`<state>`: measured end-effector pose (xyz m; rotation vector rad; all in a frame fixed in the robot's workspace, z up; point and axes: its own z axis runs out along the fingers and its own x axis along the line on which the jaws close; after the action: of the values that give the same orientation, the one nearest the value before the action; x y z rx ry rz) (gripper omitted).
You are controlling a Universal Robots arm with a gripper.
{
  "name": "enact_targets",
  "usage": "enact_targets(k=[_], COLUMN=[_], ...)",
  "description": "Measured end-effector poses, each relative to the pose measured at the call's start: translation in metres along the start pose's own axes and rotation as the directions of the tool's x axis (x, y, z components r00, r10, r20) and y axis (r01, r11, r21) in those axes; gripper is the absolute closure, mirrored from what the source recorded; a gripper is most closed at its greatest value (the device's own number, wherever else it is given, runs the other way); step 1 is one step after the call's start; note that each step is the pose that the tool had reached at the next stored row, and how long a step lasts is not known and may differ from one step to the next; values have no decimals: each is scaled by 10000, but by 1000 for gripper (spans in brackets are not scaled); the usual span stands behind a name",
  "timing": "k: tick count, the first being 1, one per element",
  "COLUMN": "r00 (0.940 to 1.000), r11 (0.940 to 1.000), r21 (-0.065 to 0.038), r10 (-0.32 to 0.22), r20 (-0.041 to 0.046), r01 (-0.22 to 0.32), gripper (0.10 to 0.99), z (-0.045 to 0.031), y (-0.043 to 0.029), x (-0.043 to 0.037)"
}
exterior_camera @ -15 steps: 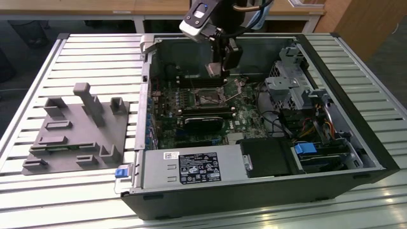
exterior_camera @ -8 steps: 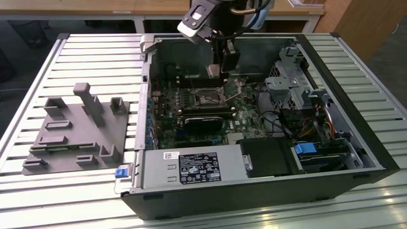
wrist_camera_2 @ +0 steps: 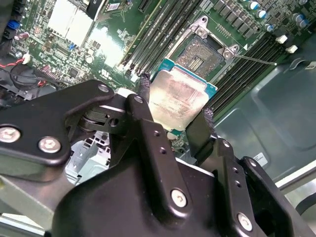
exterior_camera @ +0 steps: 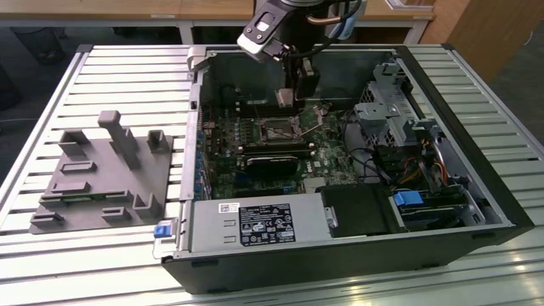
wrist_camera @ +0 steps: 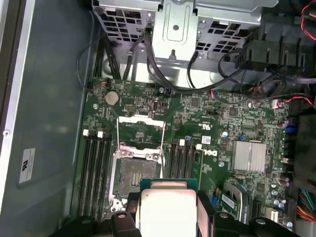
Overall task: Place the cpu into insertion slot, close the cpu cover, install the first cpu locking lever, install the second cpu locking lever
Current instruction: 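Place the cpu into insertion slot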
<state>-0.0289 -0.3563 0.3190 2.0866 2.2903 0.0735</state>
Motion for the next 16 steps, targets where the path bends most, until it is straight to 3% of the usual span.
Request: enact_targets(k=[16], r00=[10000], r11=[10000], r21=[1], r10=[-1], r20=[16], r01=[1], gripper=[545], z=[129], y=[-8], x=[0])
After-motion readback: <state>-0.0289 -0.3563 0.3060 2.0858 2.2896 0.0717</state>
